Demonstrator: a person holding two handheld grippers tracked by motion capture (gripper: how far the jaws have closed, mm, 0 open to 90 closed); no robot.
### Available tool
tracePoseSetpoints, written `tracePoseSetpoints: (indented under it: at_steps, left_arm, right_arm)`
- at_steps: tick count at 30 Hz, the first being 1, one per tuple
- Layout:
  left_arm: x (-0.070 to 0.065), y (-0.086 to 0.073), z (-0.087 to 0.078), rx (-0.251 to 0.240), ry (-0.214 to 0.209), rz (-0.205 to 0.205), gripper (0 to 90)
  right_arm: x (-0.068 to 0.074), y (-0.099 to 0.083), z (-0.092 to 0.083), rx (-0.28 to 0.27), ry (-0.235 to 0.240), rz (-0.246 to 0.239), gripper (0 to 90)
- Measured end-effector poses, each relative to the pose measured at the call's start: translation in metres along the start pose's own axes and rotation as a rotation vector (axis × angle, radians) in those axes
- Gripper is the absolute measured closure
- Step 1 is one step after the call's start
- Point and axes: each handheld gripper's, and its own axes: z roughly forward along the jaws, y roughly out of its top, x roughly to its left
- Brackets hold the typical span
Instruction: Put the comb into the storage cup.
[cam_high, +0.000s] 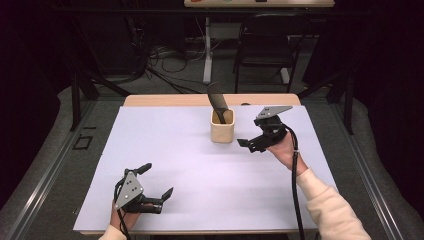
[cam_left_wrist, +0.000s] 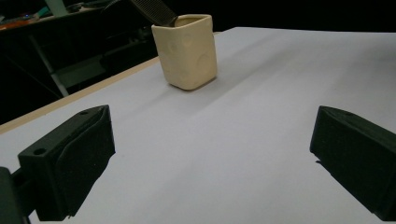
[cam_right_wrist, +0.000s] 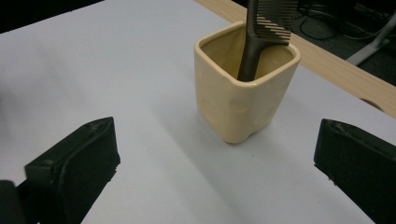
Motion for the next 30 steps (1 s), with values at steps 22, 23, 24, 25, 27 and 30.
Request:
tracePoseSetpoints:
  at_steps: [22,23,24,25,27,30]
  left_arm:
    - [-0.001,0.000,0.001,0.001,0.000,-0.002,0.0]
    - [-0.001,0.000,0.001,0.001,0.000,-0.002,0.0]
    - [-0.001,0.000,0.001,0.001,0.000,-0.002,0.0]
    - [-0.001,0.000,0.001,0.001,0.000,-0.003,0.0]
    - [-0.001,0.000,0.001,0.001,0.000,-0.004,0.0]
    - [-0.001,0.000,0.001,0.001,-0.001,-0.002,0.0]
  right_arm:
    - [0.004,-0.041,-0.029,0.012,-0.018,0.008,0.0]
    - [0.005,-0.044,-0.032,0.015,-0.023,0.004,0.0]
    - [0.006,-0.046,-0.033,0.015,-0.020,0.008,0.0]
    - [0.006,-0.048,-0.034,0.015,-0.017,0.005,0.0]
    - [0.007,-0.049,-0.035,0.016,-0.019,0.007,0.0]
    - [0.011,-0.055,-0.040,0.013,-0.017,0.010,0.0]
